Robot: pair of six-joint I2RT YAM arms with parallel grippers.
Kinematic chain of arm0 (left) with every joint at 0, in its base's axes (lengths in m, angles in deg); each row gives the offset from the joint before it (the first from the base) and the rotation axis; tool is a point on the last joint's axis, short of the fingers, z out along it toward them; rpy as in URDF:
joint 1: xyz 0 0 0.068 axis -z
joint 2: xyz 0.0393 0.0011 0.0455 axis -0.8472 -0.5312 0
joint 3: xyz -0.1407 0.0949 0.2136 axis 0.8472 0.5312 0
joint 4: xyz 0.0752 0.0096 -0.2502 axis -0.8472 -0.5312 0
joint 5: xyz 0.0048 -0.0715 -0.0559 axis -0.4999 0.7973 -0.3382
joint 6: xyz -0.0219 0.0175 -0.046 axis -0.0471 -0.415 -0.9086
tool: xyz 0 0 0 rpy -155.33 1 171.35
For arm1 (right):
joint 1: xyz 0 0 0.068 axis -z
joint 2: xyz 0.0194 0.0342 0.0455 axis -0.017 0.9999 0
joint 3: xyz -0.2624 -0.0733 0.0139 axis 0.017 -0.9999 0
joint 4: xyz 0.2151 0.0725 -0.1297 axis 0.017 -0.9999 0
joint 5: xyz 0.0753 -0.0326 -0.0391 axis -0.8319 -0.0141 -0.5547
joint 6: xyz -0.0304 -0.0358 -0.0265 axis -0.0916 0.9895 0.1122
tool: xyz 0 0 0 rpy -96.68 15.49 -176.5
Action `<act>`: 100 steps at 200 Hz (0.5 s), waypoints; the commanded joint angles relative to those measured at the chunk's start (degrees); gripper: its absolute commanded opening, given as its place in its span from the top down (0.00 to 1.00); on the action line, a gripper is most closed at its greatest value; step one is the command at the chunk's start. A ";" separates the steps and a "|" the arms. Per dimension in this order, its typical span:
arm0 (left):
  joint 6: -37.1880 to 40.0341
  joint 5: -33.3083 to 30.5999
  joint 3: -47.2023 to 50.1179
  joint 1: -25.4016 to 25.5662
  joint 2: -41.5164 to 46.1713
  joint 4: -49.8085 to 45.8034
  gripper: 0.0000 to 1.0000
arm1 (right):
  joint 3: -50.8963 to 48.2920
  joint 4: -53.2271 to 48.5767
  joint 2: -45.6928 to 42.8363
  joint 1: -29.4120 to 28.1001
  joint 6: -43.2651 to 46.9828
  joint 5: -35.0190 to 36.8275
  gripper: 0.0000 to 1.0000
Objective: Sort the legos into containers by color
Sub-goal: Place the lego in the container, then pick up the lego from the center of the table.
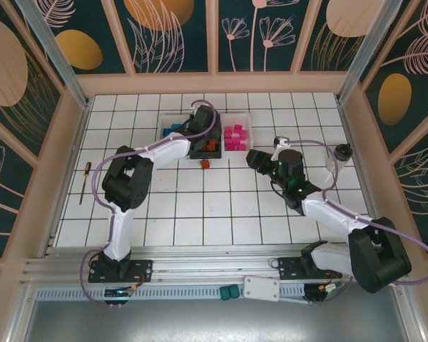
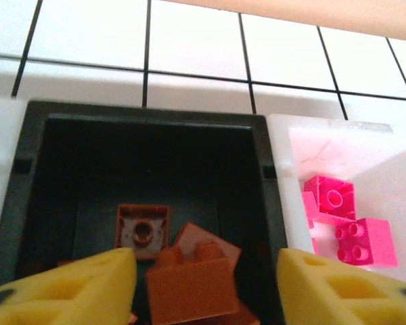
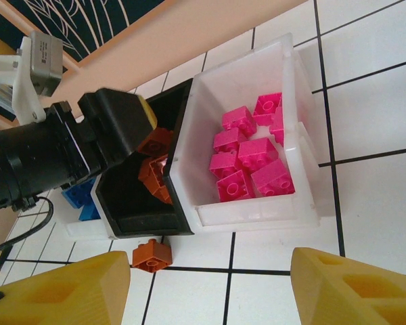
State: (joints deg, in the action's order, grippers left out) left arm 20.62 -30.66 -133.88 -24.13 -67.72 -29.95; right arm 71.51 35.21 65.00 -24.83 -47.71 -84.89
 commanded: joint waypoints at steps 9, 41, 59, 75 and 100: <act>0.15 -0.02 0.60 -0.34 2.83 0.26 0.29 | -0.45 -0.11 -2.88 0.01 -0.08 0.82 0.35; -1.66 2.26 10.05 -0.04 12.46 4.45 0.27 | -0.50 0.00 -3.34 0.07 -0.07 1.06 0.35; -2.86 2.01 17.84 1.09 19.10 7.40 0.27 | -0.62 0.51 -3.15 0.07 -0.30 0.96 0.35; -4.05 0.77 25.54 2.54 25.13 9.66 0.26 | -0.88 1.02 -3.06 0.05 -0.52 1.05 0.35; -6.44 -0.61 37.32 5.29 30.99 13.68 0.22 | -1.24 1.76 -3.04 0.02 -0.87 1.08 0.35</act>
State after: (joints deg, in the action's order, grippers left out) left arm 17.50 -29.72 -105.55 -21.25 -40.18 -21.60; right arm 71.35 35.19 62.61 -24.85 -47.71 -84.86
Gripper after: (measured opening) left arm 0.760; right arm 0.651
